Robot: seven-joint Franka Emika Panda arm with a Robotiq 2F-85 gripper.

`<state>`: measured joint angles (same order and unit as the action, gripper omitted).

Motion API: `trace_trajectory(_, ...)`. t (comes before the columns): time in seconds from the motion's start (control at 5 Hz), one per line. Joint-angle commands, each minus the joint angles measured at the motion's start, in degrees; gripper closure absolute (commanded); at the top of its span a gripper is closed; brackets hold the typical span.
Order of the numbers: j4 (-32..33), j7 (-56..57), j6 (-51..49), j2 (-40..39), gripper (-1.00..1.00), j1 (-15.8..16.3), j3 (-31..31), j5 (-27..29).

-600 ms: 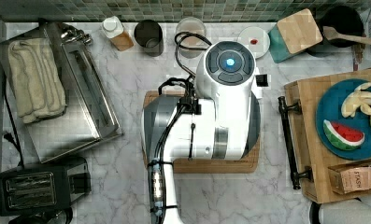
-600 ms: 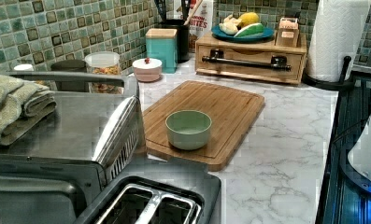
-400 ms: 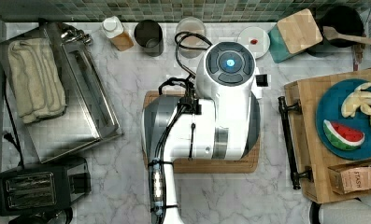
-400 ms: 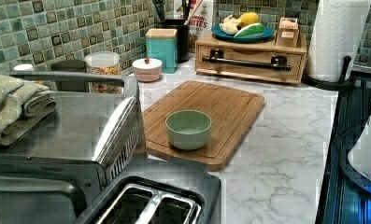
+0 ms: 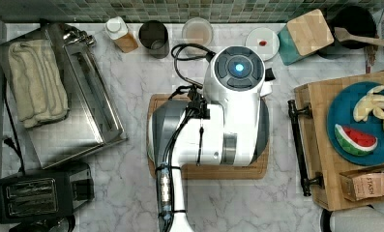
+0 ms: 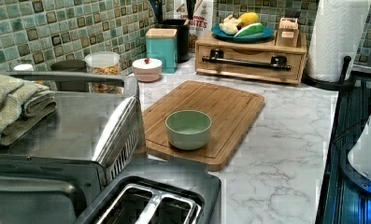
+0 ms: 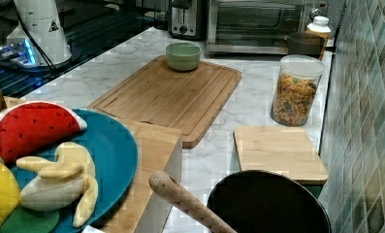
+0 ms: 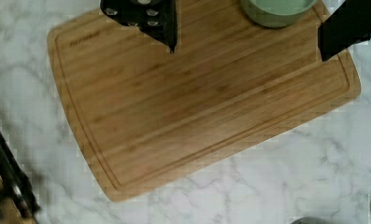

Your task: Open the drawer.

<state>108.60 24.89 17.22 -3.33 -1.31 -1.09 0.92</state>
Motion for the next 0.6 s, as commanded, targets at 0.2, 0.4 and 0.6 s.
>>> trace_trajectory(0.2, 13.8, 26.4, 10.8, 7.9, -1.0, -3.5, -2.6, -8.6)
trace_trajectory(0.4, 16.3, 36.3, 14.9, 7.8, -1.0, -4.5, -4.8, -10.9)
trace_trajectory(0.6, 16.3, 43.9, 16.5, 6.0, -1.0, -5.7, -7.1, -12.5)
